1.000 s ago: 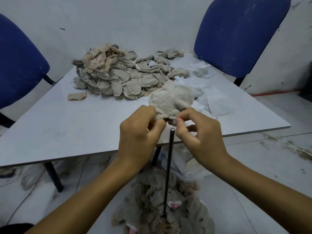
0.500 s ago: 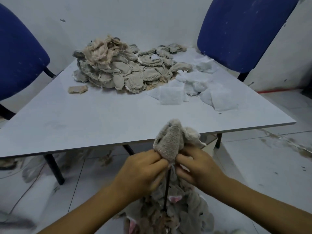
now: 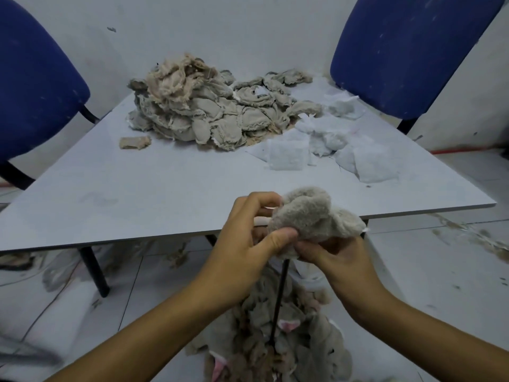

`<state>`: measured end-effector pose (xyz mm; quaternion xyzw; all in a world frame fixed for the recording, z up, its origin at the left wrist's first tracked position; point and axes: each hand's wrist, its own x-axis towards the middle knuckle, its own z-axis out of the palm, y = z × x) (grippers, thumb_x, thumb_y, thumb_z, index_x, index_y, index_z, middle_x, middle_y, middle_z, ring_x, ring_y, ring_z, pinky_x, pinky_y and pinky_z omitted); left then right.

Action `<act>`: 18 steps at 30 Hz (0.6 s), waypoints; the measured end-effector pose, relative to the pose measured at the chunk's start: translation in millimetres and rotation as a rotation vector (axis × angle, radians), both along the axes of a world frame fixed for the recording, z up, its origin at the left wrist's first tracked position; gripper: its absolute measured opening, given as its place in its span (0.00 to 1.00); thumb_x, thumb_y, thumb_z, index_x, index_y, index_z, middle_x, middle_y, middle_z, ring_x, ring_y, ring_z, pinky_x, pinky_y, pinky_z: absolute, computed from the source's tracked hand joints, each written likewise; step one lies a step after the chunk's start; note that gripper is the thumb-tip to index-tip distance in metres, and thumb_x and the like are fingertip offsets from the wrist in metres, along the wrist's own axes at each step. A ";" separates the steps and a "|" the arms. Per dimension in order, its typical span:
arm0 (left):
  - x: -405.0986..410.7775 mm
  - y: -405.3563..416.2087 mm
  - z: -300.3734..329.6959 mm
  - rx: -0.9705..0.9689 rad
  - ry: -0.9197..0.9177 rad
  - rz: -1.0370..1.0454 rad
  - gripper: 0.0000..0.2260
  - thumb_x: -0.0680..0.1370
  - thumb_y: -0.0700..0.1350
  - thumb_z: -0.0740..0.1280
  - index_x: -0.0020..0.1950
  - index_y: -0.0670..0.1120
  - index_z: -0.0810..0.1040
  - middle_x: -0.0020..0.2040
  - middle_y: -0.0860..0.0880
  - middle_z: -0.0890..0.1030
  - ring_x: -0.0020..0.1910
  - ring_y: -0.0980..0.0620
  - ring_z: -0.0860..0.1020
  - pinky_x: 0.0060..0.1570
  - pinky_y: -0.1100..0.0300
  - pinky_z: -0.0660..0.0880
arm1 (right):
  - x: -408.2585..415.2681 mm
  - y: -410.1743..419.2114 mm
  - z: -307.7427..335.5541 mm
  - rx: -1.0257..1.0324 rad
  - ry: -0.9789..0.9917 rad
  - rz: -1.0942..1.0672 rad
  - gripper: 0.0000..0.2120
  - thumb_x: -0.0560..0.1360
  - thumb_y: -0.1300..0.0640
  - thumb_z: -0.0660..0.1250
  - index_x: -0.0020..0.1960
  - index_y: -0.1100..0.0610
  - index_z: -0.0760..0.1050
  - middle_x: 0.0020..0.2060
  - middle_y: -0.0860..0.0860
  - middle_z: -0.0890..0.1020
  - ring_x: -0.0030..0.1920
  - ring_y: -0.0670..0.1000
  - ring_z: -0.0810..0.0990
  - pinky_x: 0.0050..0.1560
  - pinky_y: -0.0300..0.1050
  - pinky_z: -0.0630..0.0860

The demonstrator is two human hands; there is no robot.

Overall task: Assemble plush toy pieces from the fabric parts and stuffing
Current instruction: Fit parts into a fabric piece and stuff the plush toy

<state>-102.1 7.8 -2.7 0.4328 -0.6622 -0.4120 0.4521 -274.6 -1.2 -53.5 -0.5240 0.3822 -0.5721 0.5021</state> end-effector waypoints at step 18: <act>2.6 -6.2 16.7 -0.120 -0.056 0.038 0.14 0.68 0.40 0.79 0.50 0.52 0.83 0.50 0.51 0.79 0.47 0.56 0.79 0.46 0.56 0.79 | 1.4 -17.7 19.1 0.335 0.316 0.143 0.13 0.74 0.73 0.68 0.51 0.57 0.78 0.45 0.62 0.84 0.48 0.55 0.85 0.45 0.58 0.82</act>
